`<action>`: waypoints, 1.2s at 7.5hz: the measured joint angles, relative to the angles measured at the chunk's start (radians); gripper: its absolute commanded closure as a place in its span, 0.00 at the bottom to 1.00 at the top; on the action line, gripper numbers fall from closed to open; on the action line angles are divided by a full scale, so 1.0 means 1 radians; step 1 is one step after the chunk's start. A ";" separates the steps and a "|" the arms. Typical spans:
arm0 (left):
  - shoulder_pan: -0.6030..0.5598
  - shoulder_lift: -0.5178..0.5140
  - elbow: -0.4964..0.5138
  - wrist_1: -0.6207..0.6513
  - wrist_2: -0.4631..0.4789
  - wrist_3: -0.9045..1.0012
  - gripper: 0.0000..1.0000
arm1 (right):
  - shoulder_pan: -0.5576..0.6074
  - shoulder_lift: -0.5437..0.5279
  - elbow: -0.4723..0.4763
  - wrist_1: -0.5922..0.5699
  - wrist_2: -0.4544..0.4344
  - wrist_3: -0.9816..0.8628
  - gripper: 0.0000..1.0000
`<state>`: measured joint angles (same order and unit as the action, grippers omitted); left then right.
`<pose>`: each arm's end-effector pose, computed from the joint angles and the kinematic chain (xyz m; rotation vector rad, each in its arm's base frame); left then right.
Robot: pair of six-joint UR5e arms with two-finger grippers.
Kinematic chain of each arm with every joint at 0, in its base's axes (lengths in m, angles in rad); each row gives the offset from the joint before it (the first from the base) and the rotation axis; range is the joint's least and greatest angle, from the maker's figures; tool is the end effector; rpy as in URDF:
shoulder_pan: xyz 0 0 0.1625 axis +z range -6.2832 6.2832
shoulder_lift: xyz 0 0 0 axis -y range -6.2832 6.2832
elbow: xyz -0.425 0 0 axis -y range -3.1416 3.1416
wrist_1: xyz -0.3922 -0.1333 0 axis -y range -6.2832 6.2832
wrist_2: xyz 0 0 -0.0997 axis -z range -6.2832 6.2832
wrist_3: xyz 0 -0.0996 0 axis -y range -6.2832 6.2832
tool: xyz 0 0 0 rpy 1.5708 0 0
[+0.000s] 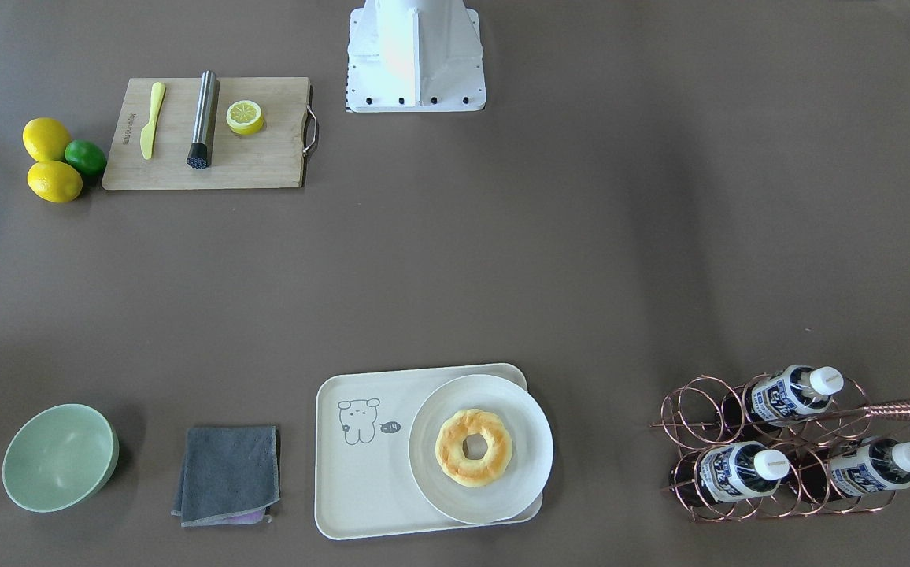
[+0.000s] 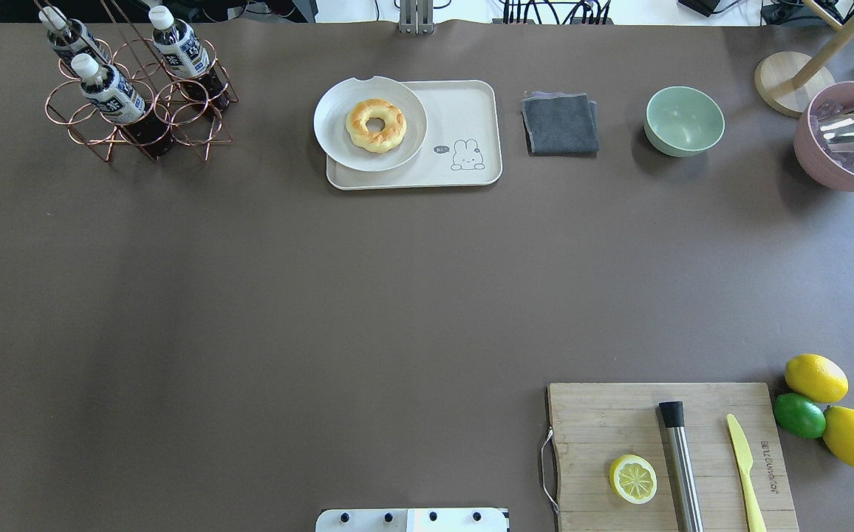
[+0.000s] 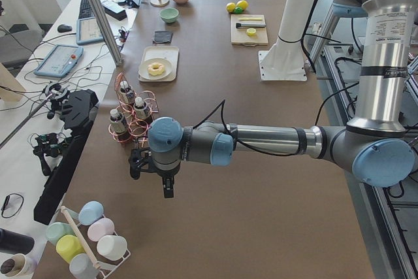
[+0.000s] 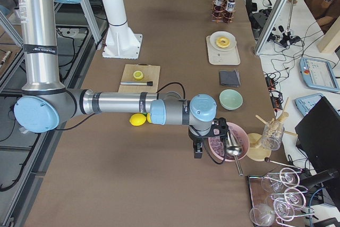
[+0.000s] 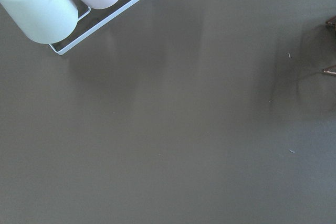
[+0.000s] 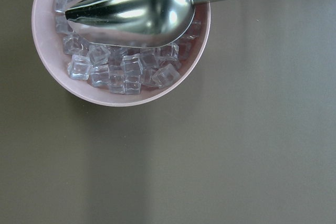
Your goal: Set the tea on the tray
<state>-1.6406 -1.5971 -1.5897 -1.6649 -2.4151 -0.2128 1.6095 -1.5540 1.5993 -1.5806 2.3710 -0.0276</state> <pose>-0.0943 -0.5055 0.6213 0.0705 0.8516 -0.2064 0.0812 -0.4983 0.6355 0.0601 -0.7986 -0.0037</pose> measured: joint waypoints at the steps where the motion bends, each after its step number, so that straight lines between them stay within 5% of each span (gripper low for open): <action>1: 0.000 0.000 -0.001 -0.001 0.000 0.001 0.03 | 0.001 -0.001 0.000 0.000 0.000 0.000 0.00; 9: 0.002 0.000 -0.003 -0.001 0.004 0.001 0.03 | 0.001 -0.011 0.002 0.001 0.013 -0.006 0.00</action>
<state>-1.6383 -1.5973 -1.5924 -1.6659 -2.4112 -0.2117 1.6105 -1.5647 1.6015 -1.5793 2.3838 -0.0338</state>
